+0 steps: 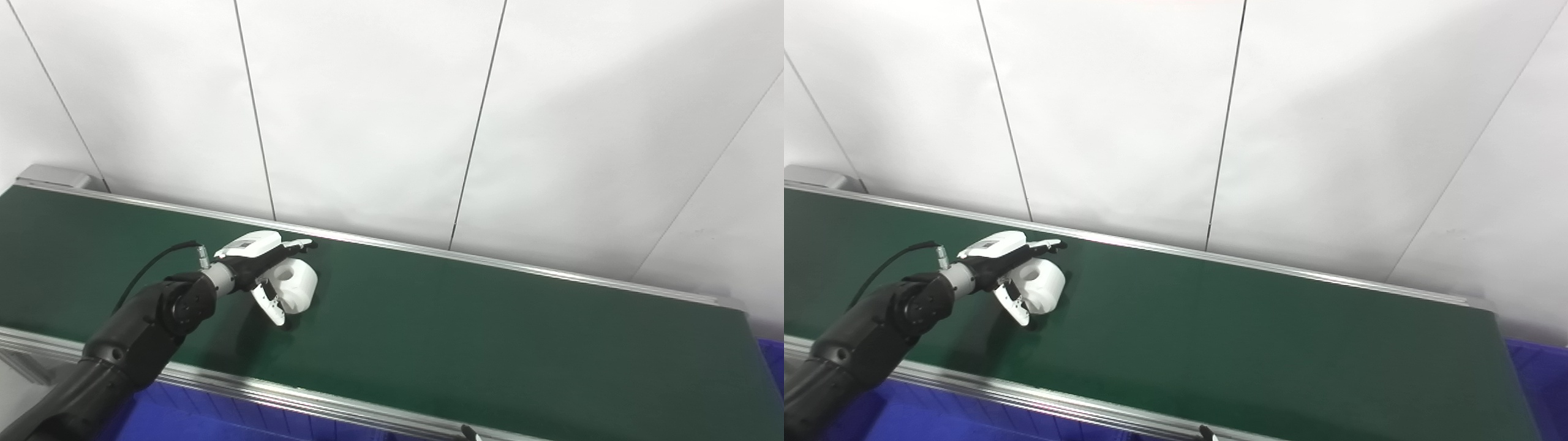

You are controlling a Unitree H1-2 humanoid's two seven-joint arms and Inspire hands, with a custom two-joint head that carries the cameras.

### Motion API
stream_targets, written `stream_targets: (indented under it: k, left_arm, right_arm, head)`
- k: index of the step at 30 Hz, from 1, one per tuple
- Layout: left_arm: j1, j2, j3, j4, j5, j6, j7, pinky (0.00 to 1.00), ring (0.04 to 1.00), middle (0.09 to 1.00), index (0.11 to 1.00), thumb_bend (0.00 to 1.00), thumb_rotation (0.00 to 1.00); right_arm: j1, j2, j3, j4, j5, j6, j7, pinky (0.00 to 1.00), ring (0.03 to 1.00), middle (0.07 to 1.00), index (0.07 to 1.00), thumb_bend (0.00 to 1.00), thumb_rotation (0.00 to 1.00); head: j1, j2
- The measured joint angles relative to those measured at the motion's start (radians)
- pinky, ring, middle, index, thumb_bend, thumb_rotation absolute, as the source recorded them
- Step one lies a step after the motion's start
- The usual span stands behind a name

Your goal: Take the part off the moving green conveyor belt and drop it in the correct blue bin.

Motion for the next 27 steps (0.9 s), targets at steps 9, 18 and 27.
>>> stream_targets:
  k: [9, 18, 27]
  left_arm:
    - [0.012, -0.05, 0.011, 0.125, 0.024, -0.148, 0.267, 0.43, 0.431, 0.515, 0.505, 0.5, 0.0]
    - [0.061, -0.079, 0.057, 0.125, -0.033, -0.229, 0.292, 0.44, 0.422, 0.504, 0.517, 0.5, 0.0]
    - [0.115, -0.093, 0.123, 0.053, -0.122, -0.257, 0.301, 0.39, 0.392, 0.485, 0.552, 0.49, 0.0]
  right_arm:
    - [0.005, -0.003, -0.004, -0.017, 0.004, 0.0, 0.002, 0.81, 0.917, 0.964, 1.0, 0.81, 0.45]
    - [0.019, -0.005, -0.005, -0.038, 0.005, 0.0, 0.002, 0.81, 0.916, 0.963, 1.0, 0.79, 0.45]
    - [0.029, -0.003, -0.004, -0.065, -0.012, 0.0, 0.001, 0.8, 0.916, 0.962, 1.0, 0.79, 0.46]
  head:
    - [-0.002, 0.014]
    - [-0.005, 0.035]
    - [-0.041, 0.087]
